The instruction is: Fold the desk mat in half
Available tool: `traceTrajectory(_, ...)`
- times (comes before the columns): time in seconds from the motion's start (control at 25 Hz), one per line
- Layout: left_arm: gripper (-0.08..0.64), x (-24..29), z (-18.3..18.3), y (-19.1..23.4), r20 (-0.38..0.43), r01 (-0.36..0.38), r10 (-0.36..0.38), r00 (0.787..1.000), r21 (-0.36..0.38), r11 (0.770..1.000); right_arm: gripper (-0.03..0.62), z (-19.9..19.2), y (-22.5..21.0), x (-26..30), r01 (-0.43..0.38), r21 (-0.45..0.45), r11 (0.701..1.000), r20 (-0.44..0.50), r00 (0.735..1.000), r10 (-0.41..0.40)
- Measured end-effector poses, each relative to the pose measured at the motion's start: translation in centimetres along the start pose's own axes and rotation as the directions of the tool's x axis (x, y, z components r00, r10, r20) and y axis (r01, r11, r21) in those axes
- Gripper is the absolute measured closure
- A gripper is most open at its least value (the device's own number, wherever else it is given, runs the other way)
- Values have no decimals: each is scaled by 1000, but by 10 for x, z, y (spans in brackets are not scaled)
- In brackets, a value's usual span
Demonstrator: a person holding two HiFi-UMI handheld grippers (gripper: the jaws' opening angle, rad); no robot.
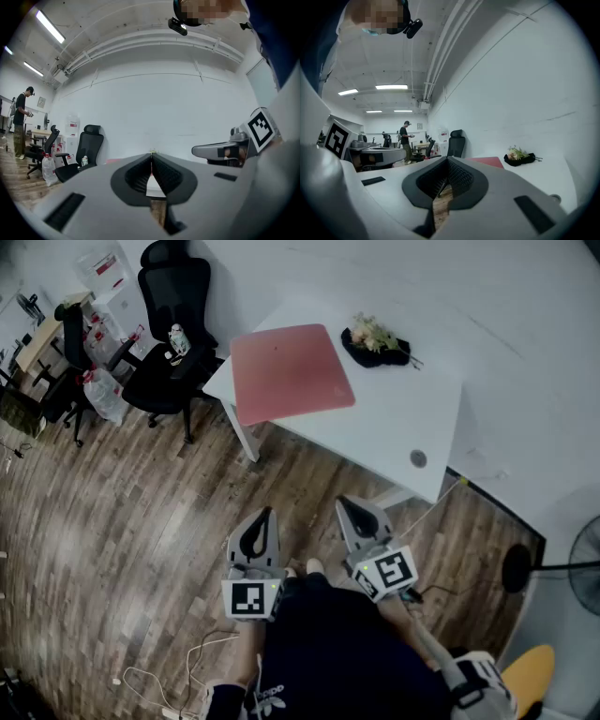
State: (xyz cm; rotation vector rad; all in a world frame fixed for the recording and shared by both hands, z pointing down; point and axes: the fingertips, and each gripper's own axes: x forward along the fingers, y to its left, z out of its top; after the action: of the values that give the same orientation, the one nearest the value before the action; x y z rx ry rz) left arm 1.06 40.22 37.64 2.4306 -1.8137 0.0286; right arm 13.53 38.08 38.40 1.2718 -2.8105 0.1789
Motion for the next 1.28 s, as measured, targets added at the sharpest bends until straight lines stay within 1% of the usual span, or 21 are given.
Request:
traceTrajectory(0.2,554,2,-5,-1,-28,11,-8,1000,90,996,589,-2,4,0,-3,9,1000,-5,1000,3)
traceTrajectory(0.36,554,0,-6,0,-33,5,-2,999,64,998,589,-3,4,-1,-2,-45,999,-5,1000,2)
traceTrajectory(0.52,554,-1,-6,3,-24,-28,28,999,22,999,589,-1,10,-4,-12,-28,1000,-3,1000,12)
traceTrajectory(0.64,554,-4,-7,5,-26,-35,35,999,-10,999,589,-2,12,-4,-15,-32,999,-8,1000,15)
traceTrajectory(0.84,554,3,-5,2,-21,-50,49,999,-14,999,589,0,7,-3,-44,-36,998,-12,999,43)
traceTrajectory(1.0,554,5,-7,-1,-11,-71,70,997,-22,997,589,0,2,-4,-71,-41,997,4,997,72)
traceTrajectory(1.16,554,6,-13,-5,-3,-87,87,996,-39,995,589,-3,-5,-5,-79,-28,996,0,997,79)
traceTrajectory(1.28,554,6,-18,-10,-17,-88,87,996,-48,995,589,-6,-9,-7,-79,-14,997,-3,997,79)
